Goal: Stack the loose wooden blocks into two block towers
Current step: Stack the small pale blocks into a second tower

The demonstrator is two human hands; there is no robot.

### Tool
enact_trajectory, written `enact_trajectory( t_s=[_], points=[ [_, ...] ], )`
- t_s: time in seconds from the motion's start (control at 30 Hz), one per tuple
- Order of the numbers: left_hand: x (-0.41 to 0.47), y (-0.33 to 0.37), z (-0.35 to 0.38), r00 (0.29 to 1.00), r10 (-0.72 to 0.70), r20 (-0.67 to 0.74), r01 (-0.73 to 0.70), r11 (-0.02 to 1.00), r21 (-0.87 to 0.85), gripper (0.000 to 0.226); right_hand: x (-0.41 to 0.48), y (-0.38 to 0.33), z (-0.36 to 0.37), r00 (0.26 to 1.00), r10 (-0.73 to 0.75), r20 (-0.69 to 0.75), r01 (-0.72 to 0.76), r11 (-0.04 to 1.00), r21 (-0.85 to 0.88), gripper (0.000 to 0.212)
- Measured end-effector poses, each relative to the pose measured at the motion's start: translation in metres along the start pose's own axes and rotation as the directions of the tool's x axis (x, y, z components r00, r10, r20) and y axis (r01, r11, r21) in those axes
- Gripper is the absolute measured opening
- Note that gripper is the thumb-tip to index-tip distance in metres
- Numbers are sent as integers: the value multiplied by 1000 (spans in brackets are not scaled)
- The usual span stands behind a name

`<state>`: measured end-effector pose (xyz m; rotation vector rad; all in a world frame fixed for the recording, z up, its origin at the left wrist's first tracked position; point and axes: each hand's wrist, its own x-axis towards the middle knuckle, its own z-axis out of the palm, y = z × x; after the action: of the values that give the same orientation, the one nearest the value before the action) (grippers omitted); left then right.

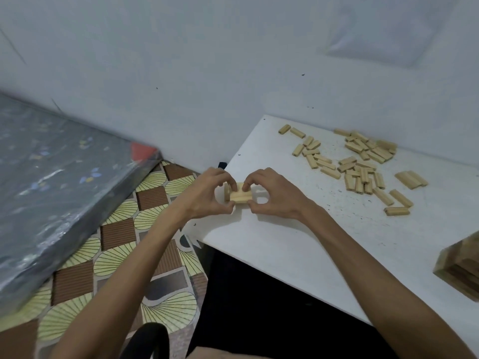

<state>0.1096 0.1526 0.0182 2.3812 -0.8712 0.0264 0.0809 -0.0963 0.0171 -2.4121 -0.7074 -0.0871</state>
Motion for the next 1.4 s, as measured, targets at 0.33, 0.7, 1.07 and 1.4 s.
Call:
enact_trajectory(
  t_s=[0.33, 0.7, 1.07, 1.4],
  points=[
    [6, -22, -5, 1000, -19, 13, 18, 999, 35, 37, 25, 4, 9, 999, 6, 37, -4, 999, -51, 32],
    [8, -27, -1, 1000, -16, 26, 16, 1000, -9, 37, 23, 9, 10, 999, 15, 42, -13, 999, -49, 32],
    [7, -28, -1, 998, -46, 35, 48, 998, -38, 40, 25, 10, 13, 998, 38, 60, -37, 999, -18, 34],
    [4, -30, 4, 997, -74, 4, 74, 988, -138, 40, 22, 5, 12, 996, 64, 56, -64, 998, 7, 33]
  ],
)
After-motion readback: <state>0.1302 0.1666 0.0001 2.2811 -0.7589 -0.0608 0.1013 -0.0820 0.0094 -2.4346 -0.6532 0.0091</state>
